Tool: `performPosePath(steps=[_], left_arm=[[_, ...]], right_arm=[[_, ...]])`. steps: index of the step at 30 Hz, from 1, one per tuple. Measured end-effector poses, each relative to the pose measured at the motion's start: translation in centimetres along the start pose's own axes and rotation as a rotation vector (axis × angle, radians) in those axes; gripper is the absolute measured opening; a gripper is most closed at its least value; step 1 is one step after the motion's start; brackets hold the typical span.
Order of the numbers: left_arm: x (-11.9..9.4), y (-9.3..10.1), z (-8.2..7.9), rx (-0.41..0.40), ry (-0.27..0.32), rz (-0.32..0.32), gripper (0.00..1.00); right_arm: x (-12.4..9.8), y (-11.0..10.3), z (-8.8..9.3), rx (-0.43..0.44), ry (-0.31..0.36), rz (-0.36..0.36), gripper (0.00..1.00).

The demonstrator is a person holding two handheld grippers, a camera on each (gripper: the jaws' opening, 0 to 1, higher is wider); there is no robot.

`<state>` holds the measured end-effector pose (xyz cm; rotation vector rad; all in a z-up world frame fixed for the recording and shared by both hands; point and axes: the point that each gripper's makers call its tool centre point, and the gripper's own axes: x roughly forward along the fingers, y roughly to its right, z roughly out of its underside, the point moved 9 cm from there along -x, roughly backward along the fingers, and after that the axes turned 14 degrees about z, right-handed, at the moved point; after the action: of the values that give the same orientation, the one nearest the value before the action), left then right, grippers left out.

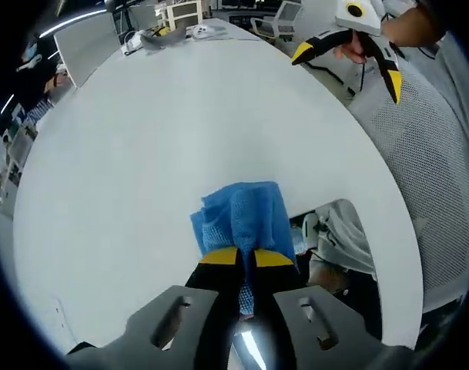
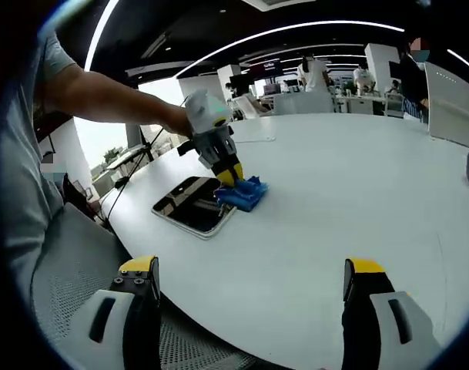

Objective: Wipe the mirror surface with the cleaning cloth until all visible marks leave the cleaned area.

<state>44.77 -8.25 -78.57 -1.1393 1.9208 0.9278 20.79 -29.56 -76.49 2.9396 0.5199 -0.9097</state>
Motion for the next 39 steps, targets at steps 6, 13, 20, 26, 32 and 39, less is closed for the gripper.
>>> performPosePath(steps=[6,13,20,26,32,39], left_arm=[[-0.3,-0.6,0.1,0.002,-0.011,-0.032,0.03],[-0.4,-0.6,0.1,0.014,-0.019,-0.047,0.02],[-0.5,-0.6,0.1,0.012,-0.018,-0.049,0.02],[-0.5,-0.5,0.4,0.009,-0.018,-0.054,0.02],[-0.9,-0.4,1.1,-0.008,-0.001,-0.056,0.02],[-1.3,-0.2,2.0,-0.023,-0.008,-0.055,0.02]], right_arm=[[0.1,0.0,0.0,0.001,-0.003,-0.003,0.98],[0.3,-0.2,-0.3,0.000,-0.001,-0.007,0.98],[0.3,-0.1,-0.4,-0.002,-0.002,-0.008,0.98],[0.4,-0.1,0.0,0.007,-0.009,-0.007,0.98],[0.3,-0.2,-0.4,0.014,0.007,-0.004,0.98],[0.3,-0.1,-0.7,0.006,0.017,0.000,0.98]])
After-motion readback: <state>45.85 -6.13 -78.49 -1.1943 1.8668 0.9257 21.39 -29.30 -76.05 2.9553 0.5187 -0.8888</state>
